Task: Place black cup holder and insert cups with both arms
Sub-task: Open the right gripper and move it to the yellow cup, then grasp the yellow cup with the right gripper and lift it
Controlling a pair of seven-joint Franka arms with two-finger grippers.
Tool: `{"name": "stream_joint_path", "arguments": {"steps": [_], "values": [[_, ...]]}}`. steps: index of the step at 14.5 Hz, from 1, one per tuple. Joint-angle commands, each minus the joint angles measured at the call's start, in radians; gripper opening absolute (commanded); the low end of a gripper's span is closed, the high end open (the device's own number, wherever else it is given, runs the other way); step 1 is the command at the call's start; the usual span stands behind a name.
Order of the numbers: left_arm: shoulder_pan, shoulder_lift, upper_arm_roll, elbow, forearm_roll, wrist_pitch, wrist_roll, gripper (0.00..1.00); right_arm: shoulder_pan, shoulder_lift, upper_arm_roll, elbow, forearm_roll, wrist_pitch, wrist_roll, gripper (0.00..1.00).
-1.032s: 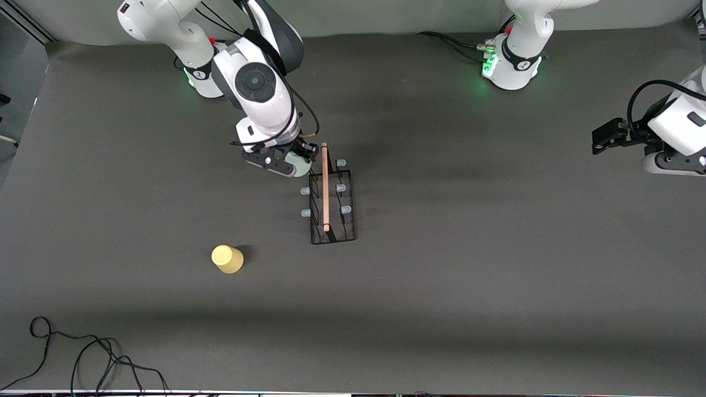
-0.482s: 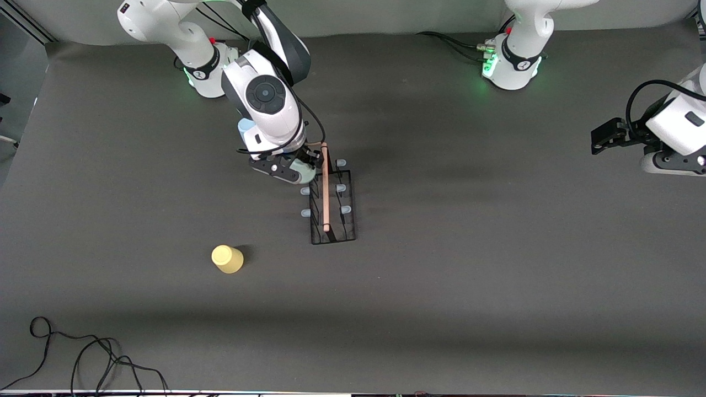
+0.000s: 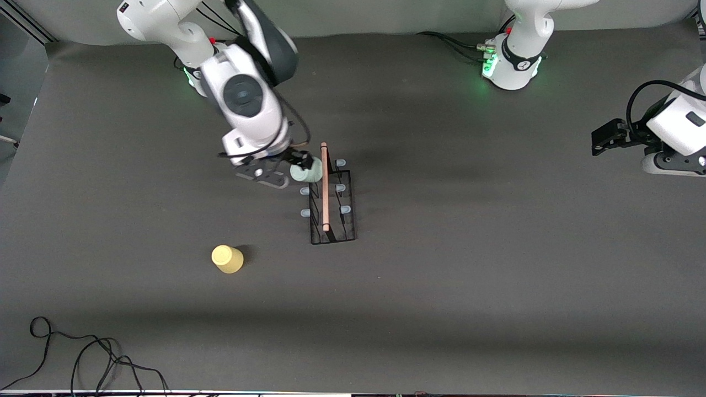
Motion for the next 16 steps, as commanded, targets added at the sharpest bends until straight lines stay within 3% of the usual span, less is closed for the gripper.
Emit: {"name": "stream_joint_path", "arguments": {"steps": [1, 3, 8, 11, 16], "values": [[-0.009, 0.000, 0.005, 0.001, 0.017, 0.008, 0.012, 1.00, -0.011, 0.015, -0.128, 0.025, 0.011, -0.009, -0.286, 1.00], [-0.008, 0.000, 0.005, 0.001, 0.015, 0.016, 0.012, 1.00, -0.037, 0.052, -0.200, 0.024, 0.028, 0.069, -0.447, 1.00], [-0.009, 0.000, 0.005, -0.001, 0.013, 0.021, 0.012, 1.00, -0.174, 0.226, -0.202, 0.025, 0.184, 0.271, -0.678, 1.00], [-0.009, 0.000, 0.005, -0.002, 0.013, 0.018, 0.012, 1.00, -0.179, 0.328, -0.202, 0.025, 0.198, 0.389, -0.707, 1.00], [-0.009, 0.000, 0.005, -0.004, 0.012, 0.021, 0.010, 1.00, -0.177, 0.417, -0.196, 0.035, 0.268, 0.514, -0.708, 1.00]]}}
